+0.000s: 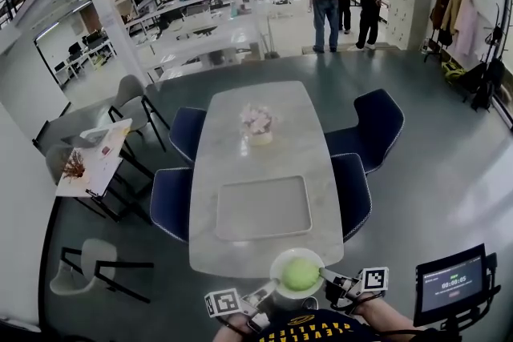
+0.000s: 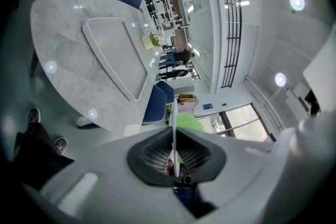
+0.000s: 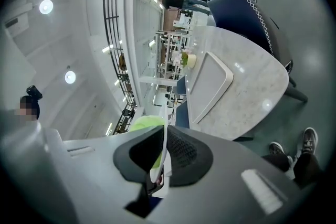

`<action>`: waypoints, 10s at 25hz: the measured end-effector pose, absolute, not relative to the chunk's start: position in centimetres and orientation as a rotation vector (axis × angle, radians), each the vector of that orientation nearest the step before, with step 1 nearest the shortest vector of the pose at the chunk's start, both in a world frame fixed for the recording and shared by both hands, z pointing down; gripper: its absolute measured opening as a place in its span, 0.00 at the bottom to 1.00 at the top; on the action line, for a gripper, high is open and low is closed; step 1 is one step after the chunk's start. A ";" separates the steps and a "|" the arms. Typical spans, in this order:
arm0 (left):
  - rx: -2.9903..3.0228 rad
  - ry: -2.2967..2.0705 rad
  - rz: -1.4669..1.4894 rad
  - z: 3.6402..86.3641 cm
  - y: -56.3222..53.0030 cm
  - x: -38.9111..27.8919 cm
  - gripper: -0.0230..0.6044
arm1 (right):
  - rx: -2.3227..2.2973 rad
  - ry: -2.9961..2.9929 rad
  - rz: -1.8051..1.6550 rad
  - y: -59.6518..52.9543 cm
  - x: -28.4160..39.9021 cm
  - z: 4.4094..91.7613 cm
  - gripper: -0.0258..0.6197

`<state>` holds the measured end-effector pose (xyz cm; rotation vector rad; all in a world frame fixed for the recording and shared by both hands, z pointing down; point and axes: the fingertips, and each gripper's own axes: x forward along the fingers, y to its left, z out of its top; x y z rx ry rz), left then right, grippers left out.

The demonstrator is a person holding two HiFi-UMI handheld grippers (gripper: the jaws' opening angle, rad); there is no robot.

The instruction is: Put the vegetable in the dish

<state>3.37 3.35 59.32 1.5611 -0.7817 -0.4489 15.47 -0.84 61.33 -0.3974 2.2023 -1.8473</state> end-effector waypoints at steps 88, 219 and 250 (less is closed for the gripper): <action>1.550 -0.749 -0.346 64.8 -27.0 -14.8 0.06 | -0.689 2.265 -1.846 -29.3 -1.8 65.8 0.08; 1.646 -1.145 0.309 76.2 -22.5 -16.1 0.04 | -1.362 2.881 -1.851 -25.3 -0.1 77.4 0.05; 2.159 -1.011 -0.090 51.1 -20.7 -8.5 0.04 | -0.818 2.838 -1.319 -23.5 -4.1 54.8 0.05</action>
